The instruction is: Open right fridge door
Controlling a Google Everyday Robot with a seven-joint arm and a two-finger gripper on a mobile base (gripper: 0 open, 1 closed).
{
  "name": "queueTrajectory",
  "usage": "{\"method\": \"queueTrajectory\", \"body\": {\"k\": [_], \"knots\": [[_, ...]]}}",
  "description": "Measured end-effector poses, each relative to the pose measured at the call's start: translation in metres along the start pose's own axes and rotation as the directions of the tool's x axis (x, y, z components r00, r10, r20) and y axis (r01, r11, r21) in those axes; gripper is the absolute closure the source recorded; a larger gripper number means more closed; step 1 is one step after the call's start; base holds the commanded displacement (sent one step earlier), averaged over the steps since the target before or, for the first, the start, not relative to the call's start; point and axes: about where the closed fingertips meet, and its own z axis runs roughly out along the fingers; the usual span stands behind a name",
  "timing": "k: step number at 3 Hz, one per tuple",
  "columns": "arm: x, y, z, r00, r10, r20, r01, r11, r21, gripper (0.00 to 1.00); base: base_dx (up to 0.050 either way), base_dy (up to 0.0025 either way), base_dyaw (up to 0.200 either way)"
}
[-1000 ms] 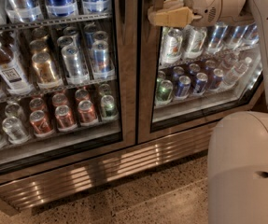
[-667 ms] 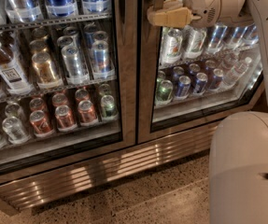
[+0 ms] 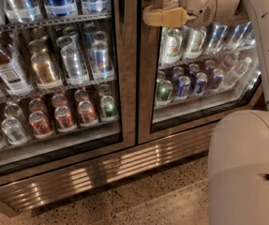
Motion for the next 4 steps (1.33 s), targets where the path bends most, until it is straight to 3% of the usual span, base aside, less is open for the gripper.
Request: {"method": "queueTrajectory", "body": {"k": [1,4], "knots": [[-0.0047,0.0068,0.0124,1.000,-0.019,0.001,0.019,0.9980,-0.060,1.00,0.000,0.00000,0.000],[-0.0045,0.0095,0.0122,1.000,-0.012,-0.009,0.011,0.9966,-0.081,1.00,0.000,0.00000,0.000]]}}
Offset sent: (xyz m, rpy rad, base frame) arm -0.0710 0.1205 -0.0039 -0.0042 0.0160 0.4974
